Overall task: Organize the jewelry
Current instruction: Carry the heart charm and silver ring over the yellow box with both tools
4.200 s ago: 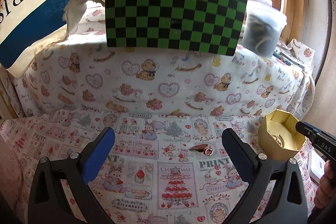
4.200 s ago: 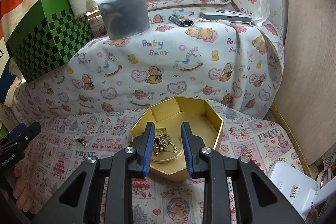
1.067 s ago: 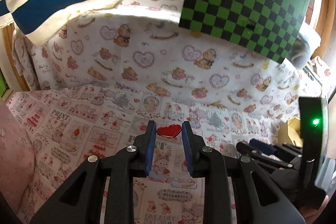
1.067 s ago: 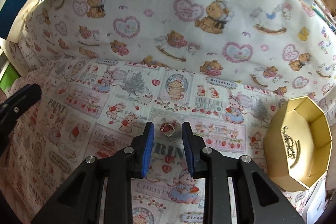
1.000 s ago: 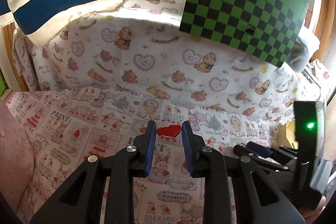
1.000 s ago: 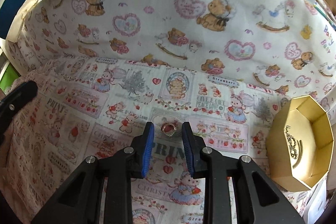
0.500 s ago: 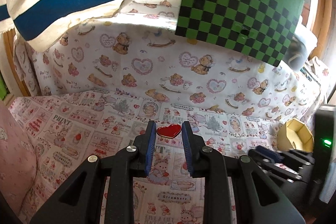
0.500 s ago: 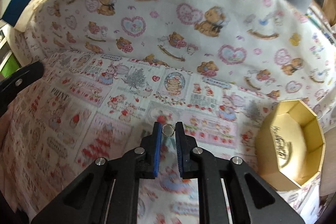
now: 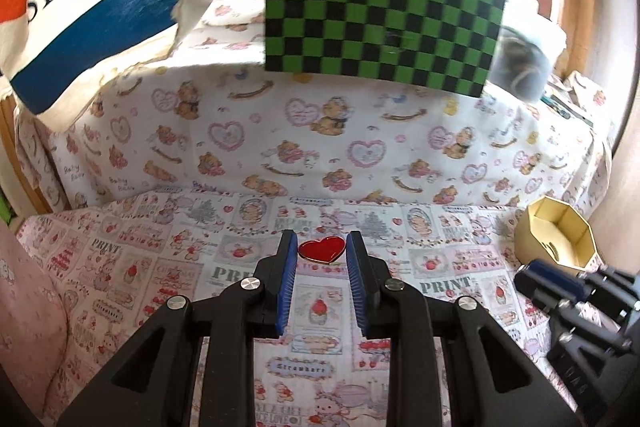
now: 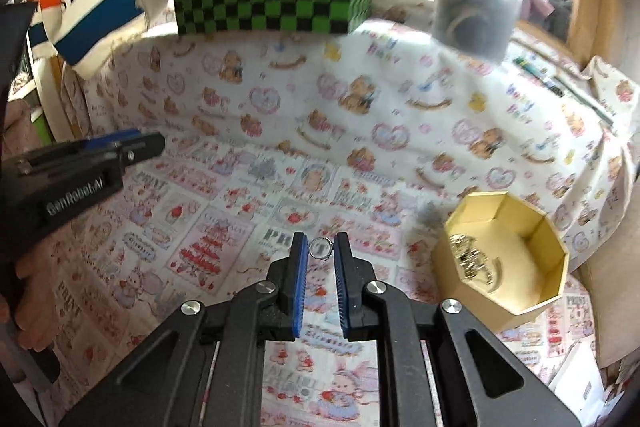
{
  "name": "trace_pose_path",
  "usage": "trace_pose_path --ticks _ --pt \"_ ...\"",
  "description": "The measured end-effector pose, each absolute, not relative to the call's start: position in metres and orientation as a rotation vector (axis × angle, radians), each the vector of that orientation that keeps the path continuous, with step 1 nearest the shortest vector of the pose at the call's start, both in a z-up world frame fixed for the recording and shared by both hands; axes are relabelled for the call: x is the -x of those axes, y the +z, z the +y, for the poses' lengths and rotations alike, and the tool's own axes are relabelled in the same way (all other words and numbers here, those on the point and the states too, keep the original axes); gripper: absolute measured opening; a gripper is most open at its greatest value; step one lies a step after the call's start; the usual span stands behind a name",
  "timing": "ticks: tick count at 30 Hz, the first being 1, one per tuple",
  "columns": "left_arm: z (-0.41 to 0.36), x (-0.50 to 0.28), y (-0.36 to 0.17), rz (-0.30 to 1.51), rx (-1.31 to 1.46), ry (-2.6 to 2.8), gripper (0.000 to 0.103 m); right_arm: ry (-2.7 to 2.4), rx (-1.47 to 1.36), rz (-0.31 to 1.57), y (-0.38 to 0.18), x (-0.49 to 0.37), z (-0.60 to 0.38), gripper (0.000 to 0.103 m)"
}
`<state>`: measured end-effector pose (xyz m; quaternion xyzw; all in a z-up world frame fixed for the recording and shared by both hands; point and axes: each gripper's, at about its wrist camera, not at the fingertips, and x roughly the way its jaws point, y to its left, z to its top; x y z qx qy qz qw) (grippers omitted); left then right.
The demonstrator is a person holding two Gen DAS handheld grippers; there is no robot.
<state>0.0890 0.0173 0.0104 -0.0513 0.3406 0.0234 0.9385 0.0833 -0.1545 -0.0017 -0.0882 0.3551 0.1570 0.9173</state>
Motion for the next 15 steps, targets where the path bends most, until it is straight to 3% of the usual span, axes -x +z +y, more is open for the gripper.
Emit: trace_pose_path --ticks 15 --pt "-0.002 -0.085 0.006 0.674 0.075 -0.014 0.024 0.281 0.091 0.521 0.019 -0.063 -0.207 0.014"
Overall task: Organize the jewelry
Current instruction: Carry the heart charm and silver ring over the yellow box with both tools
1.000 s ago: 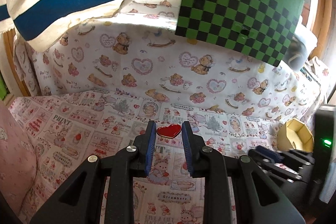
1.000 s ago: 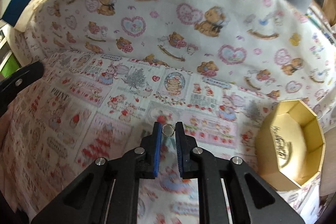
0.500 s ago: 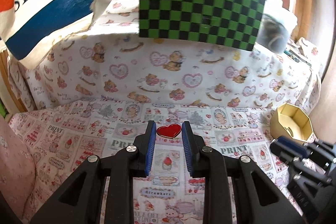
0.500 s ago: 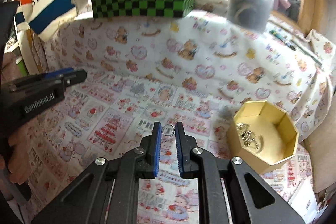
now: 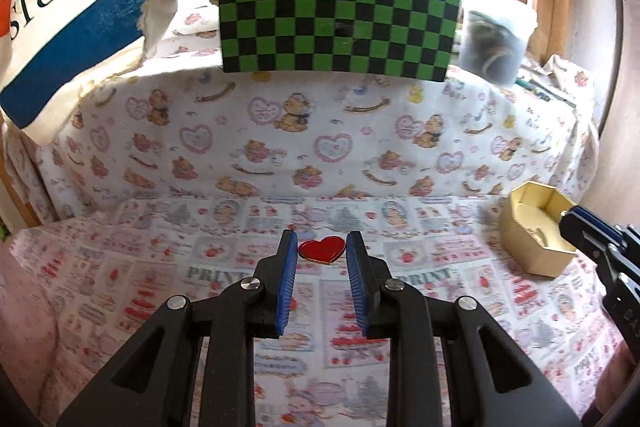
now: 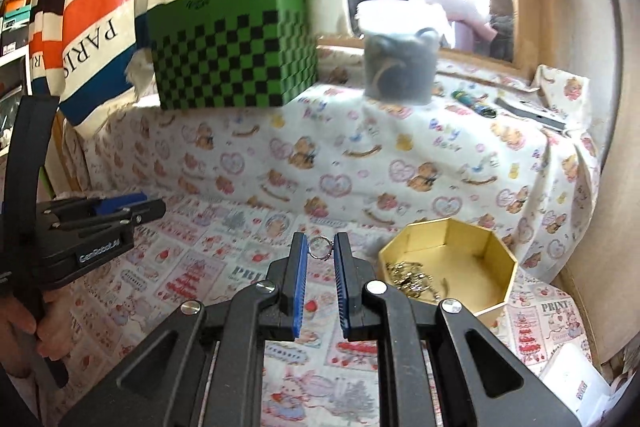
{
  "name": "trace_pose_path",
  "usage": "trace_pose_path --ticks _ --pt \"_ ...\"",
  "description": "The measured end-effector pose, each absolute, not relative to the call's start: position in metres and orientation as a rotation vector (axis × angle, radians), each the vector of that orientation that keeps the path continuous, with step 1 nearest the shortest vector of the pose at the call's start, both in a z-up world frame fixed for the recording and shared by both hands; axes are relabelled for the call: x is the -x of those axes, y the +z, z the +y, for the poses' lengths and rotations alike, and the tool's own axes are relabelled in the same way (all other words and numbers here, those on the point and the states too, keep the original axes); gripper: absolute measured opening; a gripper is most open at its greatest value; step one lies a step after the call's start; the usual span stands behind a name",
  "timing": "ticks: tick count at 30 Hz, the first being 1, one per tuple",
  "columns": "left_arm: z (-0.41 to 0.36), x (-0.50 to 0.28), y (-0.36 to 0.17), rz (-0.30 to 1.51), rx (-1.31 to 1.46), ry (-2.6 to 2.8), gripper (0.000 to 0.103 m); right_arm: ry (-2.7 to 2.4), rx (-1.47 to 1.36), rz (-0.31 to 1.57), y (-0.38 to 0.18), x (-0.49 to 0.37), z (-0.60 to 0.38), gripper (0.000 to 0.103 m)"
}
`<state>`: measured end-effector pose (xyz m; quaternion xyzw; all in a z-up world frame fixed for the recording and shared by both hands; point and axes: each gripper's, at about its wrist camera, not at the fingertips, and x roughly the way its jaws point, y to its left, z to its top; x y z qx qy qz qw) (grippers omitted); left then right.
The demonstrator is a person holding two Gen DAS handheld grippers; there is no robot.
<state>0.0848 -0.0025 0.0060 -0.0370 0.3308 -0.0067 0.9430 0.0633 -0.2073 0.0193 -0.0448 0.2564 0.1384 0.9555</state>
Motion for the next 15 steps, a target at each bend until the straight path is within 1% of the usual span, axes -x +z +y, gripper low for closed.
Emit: trace_pose_path --ticks 3,9,15 --pt "-0.01 -0.082 0.006 0.656 0.042 -0.017 0.024 0.273 0.066 0.508 0.022 -0.063 -0.217 0.014" --pt "-0.022 -0.084 -0.002 0.694 0.035 -0.058 0.024 0.235 0.012 0.485 0.03 -0.063 -0.242 0.014" --pt "-0.038 -0.072 0.033 0.615 0.102 -0.126 0.024 0.226 -0.117 0.464 0.045 -0.065 -0.278 0.014"
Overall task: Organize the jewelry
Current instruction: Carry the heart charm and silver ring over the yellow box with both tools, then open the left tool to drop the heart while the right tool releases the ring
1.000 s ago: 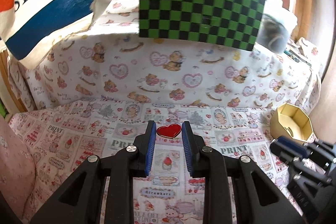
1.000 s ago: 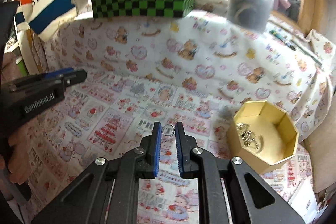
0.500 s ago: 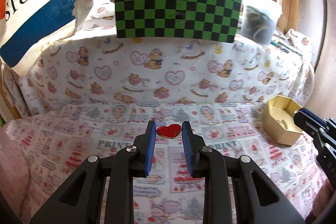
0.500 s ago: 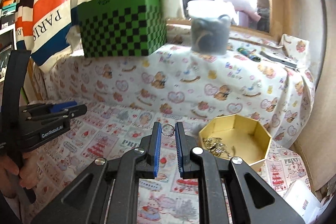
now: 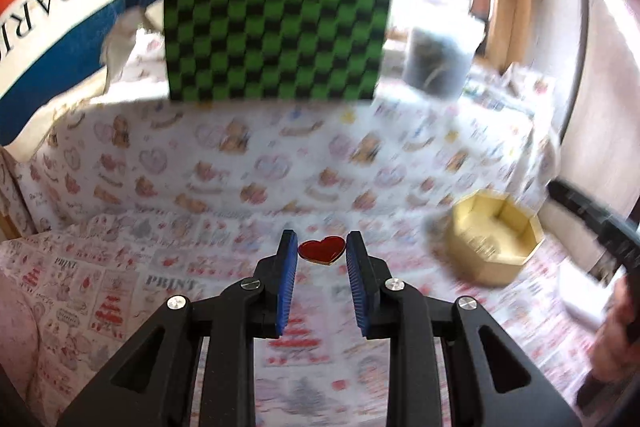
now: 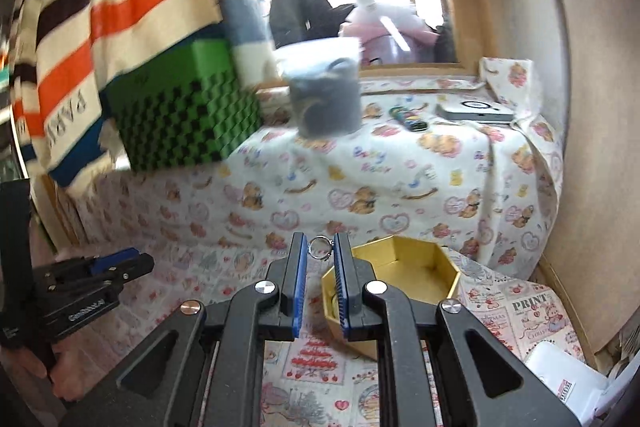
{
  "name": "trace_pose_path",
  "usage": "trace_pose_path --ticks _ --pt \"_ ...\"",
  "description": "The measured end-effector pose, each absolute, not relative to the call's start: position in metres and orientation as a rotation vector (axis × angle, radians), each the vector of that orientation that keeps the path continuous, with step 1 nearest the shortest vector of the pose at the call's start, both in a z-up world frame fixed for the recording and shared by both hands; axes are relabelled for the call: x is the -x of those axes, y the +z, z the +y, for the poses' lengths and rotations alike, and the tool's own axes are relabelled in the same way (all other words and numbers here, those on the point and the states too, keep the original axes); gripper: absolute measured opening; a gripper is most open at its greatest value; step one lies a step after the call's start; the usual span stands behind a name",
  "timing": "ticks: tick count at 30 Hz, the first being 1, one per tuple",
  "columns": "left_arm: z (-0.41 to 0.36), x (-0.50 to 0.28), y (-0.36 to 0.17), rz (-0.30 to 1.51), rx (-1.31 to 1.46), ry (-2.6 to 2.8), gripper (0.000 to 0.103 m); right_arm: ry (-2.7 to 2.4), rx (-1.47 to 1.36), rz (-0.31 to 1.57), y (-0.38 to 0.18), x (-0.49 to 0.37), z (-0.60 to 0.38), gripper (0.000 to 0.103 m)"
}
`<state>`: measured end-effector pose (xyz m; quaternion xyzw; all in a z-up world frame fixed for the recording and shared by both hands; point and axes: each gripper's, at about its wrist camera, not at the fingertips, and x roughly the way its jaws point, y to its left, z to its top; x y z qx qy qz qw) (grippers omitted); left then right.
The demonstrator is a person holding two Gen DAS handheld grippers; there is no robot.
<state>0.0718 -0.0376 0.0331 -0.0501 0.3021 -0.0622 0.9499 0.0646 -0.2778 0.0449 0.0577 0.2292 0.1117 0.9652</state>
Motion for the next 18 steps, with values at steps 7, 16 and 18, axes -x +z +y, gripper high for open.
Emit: trace_pose_path --ticks 7,16,18 --pt "-0.091 -0.084 0.063 0.6 0.069 -0.204 0.024 0.208 -0.248 0.501 0.043 -0.077 -0.316 0.014" --pt "-0.148 -0.117 0.039 0.71 0.108 -0.274 0.024 0.128 -0.339 0.599 0.027 -0.101 -0.35 0.014" --pt "-0.157 -0.124 0.029 0.737 0.098 -0.277 0.024 0.129 -0.351 0.637 0.021 -0.107 -0.353 0.014"
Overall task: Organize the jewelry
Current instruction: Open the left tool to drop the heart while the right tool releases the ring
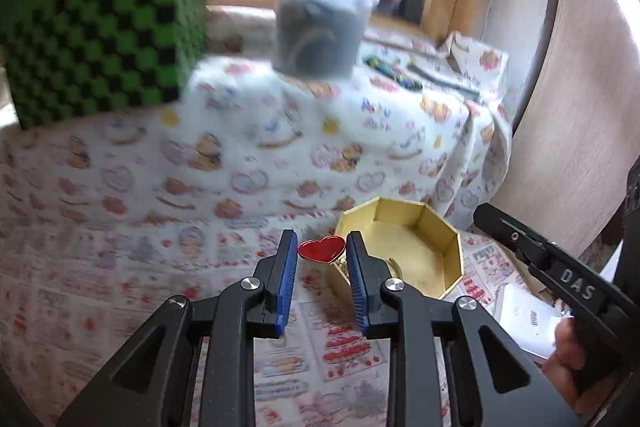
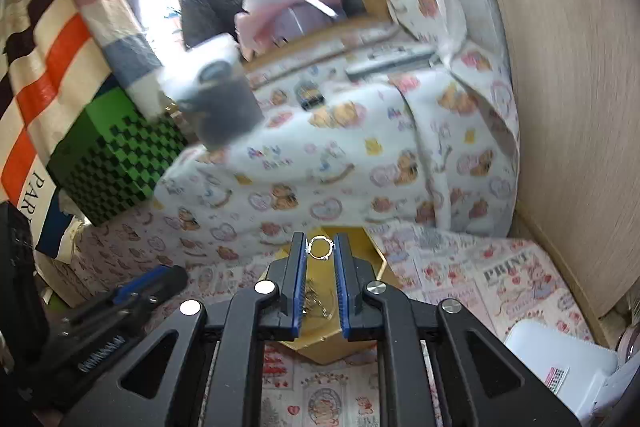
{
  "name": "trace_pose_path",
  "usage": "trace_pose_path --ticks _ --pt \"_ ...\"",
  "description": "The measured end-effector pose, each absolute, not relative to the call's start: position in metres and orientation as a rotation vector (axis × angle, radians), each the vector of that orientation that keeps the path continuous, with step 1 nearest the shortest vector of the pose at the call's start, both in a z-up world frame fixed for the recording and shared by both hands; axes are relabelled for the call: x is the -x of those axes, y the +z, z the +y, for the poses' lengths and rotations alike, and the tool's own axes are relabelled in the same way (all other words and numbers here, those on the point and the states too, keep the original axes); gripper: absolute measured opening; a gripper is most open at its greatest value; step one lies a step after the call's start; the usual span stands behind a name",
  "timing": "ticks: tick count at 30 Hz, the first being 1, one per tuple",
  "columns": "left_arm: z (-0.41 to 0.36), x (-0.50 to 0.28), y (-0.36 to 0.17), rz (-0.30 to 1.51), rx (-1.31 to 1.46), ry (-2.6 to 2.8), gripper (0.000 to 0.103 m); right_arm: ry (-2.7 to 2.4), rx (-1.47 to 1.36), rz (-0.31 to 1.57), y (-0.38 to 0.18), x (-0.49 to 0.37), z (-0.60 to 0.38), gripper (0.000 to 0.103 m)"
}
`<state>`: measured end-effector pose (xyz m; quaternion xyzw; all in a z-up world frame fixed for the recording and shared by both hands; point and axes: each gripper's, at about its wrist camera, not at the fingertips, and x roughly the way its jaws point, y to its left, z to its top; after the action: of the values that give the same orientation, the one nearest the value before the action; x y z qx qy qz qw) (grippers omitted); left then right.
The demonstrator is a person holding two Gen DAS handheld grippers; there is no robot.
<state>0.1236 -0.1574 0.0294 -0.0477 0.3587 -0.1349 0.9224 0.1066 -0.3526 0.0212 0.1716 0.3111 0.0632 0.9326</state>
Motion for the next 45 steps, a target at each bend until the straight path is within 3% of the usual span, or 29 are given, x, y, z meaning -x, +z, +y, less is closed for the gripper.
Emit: trace_pose_path --ticks 17,22,25,27,31,35,37,39,45 --pt "-0.191 -0.143 -0.004 0.837 0.08 -0.341 0.024 0.112 -0.293 0.793 0.0 -0.121 -0.343 0.014" --pt "-0.188 -0.143 -0.003 0.836 0.076 -0.339 0.03 0.091 -0.293 0.79 0.001 -0.121 -0.345 0.014" --pt "-0.181 -0.138 0.003 0.806 0.054 -0.319 0.036 0.087 -0.301 0.784 0.001 -0.121 -0.346 0.015" --pt "-0.174 -0.133 0.009 0.78 0.048 -0.307 0.043 0.089 -0.302 0.779 0.003 -0.12 -0.347 0.023" --pt "-0.157 -0.119 0.027 0.715 0.026 -0.277 0.048 0.092 -0.301 0.763 0.005 -0.118 -0.346 0.024" --pt "-0.14 -0.102 0.045 0.648 -0.019 -0.268 0.07 0.098 -0.291 0.737 0.01 -0.114 -0.343 0.024" --pt "-0.129 -0.095 0.055 0.617 -0.029 -0.282 0.072 0.087 -0.264 0.712 0.014 -0.11 -0.339 0.024" --pt "-0.115 -0.086 0.066 0.564 -0.038 -0.249 0.082 0.074 -0.235 0.675 0.018 -0.106 -0.333 0.026" --pt "-0.078 -0.064 0.082 0.462 -0.023 -0.227 0.09 0.081 -0.175 0.579 0.028 -0.091 -0.316 0.028"
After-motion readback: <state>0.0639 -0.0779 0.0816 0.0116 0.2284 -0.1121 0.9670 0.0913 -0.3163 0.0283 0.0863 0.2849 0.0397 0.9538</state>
